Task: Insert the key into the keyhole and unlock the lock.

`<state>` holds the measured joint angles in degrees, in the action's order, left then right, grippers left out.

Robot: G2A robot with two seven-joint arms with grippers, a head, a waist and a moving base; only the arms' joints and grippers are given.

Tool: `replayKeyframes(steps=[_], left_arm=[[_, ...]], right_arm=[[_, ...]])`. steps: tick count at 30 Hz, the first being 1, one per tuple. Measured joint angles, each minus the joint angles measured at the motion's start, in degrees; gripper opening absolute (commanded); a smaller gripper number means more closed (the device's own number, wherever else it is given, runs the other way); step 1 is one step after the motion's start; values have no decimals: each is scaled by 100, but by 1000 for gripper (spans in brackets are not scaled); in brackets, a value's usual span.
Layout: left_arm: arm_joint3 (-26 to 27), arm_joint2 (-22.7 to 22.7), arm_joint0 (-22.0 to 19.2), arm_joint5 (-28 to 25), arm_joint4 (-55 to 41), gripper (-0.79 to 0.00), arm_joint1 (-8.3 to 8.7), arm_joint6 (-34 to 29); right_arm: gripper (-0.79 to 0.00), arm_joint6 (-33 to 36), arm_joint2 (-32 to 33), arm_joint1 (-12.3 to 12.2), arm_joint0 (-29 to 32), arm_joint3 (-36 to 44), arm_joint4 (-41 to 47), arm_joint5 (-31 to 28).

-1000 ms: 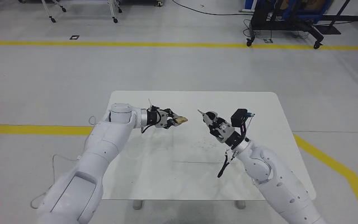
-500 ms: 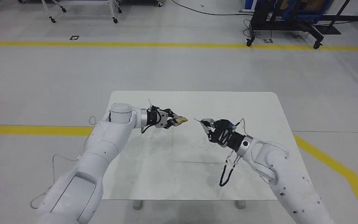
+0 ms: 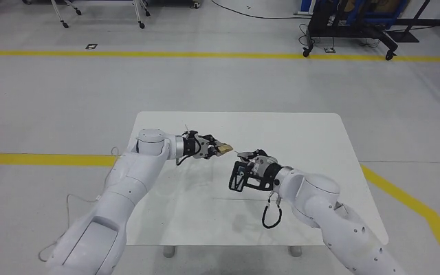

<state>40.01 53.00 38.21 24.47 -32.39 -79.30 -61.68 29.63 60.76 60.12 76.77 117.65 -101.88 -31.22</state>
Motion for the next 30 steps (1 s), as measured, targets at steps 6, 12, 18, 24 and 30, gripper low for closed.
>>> replayKeyframes(steps=[6,12,18,24,30], left_arm=[[239,41,122,125,61,-785,53,18],[396,56,194,182,124,-785,88,49],[479,69,232,231,148,-785,113,59],[523,57,253,273,166,-785,124,63],[536,53,257,317,154,-785,129,95]], right_arm=[[-785,218,-384,74,-171,-72,-359,4],[-785,176,-639,160,-412,-395,-527,93],[-785,251,-740,214,-522,-501,-598,75],[-785,350,-765,242,-514,-477,-695,27],[-785,306,-750,249,-451,-399,-784,-79]])
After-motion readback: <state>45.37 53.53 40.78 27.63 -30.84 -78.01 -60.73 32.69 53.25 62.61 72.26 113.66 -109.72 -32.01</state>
